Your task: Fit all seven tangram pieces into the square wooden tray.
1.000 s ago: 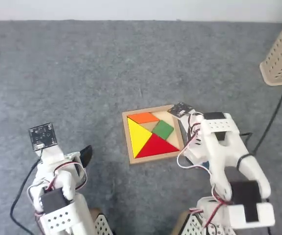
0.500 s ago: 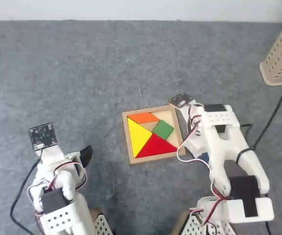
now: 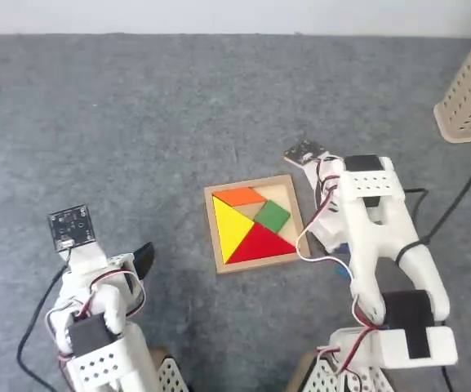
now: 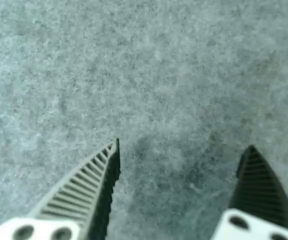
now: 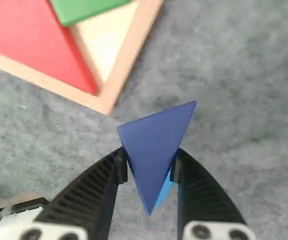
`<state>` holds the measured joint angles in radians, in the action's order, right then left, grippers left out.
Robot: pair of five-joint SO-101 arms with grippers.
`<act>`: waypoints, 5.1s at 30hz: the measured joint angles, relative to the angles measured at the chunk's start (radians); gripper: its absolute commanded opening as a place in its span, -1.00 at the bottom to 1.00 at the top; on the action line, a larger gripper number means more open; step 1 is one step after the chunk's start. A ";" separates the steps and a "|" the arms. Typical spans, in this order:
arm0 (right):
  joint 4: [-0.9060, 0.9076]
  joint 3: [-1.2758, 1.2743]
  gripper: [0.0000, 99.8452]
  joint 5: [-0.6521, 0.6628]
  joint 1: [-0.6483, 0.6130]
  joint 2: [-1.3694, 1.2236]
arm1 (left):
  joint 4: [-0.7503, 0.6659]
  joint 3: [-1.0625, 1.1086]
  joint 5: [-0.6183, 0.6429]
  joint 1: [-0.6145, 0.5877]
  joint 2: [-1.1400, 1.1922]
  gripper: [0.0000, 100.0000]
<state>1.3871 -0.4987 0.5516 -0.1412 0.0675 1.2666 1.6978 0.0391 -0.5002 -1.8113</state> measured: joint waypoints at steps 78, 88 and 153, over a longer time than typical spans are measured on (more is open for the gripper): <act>-0.304 0.014 -0.49 -0.540 0.002 -0.150 | 0.000 0.000 0.000 0.000 0.000 -0.29; -0.272 0.038 -0.49 -0.552 -0.075 -0.241 | 0.000 0.000 0.000 0.000 0.000 -0.29; -0.295 -0.339 -0.68 -0.520 -0.161 0.052 | 0.000 0.000 0.000 0.000 0.000 -0.29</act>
<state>1.0925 -0.8378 0.0315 -0.3023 0.1197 1.2666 1.6978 0.0391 -0.5002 -1.8113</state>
